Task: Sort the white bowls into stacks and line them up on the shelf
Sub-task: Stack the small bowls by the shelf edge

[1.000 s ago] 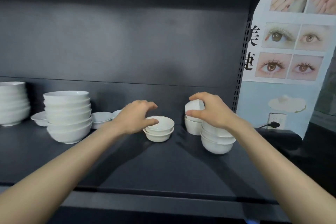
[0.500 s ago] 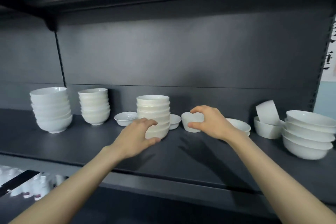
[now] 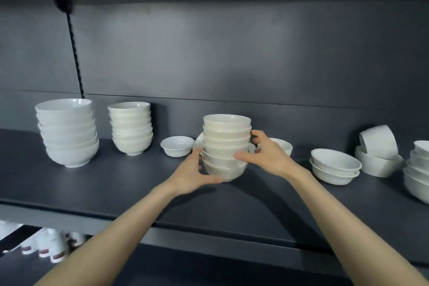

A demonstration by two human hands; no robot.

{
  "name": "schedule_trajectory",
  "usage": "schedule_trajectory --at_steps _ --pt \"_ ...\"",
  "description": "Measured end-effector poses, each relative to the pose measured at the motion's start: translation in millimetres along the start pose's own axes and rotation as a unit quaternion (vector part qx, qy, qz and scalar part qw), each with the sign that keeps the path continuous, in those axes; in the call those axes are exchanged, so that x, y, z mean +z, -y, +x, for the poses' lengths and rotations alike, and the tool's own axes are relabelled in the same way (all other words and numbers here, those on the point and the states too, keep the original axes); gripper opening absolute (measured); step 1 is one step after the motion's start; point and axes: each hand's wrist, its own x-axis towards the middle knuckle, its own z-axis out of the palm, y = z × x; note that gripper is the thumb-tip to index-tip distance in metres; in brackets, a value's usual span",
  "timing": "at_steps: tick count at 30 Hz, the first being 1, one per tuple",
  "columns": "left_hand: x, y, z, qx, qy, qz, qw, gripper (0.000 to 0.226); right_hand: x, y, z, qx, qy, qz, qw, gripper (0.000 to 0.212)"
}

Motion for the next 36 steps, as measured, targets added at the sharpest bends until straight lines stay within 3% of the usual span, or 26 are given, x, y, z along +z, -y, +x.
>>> schedule_trajectory --at_steps 4,6,11,13,21,26,30,36 --pt "11 17 20 -0.004 0.013 -0.068 0.998 0.108 7 -13 19 0.02 0.008 0.059 0.998 0.105" --pt "13 23 28 -0.013 -0.003 -0.089 0.996 0.107 11 -19 27 0.016 0.001 0.083 0.996 0.103" --pt "14 28 35 -0.01 -0.064 -0.112 0.992 0.068 17 -25 33 -0.001 -0.026 0.109 0.994 0.086" --pt "11 31 34 -0.008 -0.073 -0.115 0.991 0.063 19 -23 33 -0.002 -0.022 0.118 0.993 0.084" --pt "-29 57 14 -0.019 -0.089 -0.107 0.99 0.079 56 4 40 -0.012 -0.016 0.11 0.994 0.088" --pt "-75 86 -3 -0.029 -0.099 -0.096 0.99 0.067 102 36 51 -0.027 -0.001 0.112 0.993 0.075" --pt "-118 113 -16 -0.041 -0.104 -0.089 0.99 0.084 142 67 64 -0.032 0.011 0.109 0.994 0.093" --pt "-171 147 -30 -0.05 -0.118 -0.075 0.989 0.088 194 107 80 -0.037 0.021 0.099 0.994 0.098"
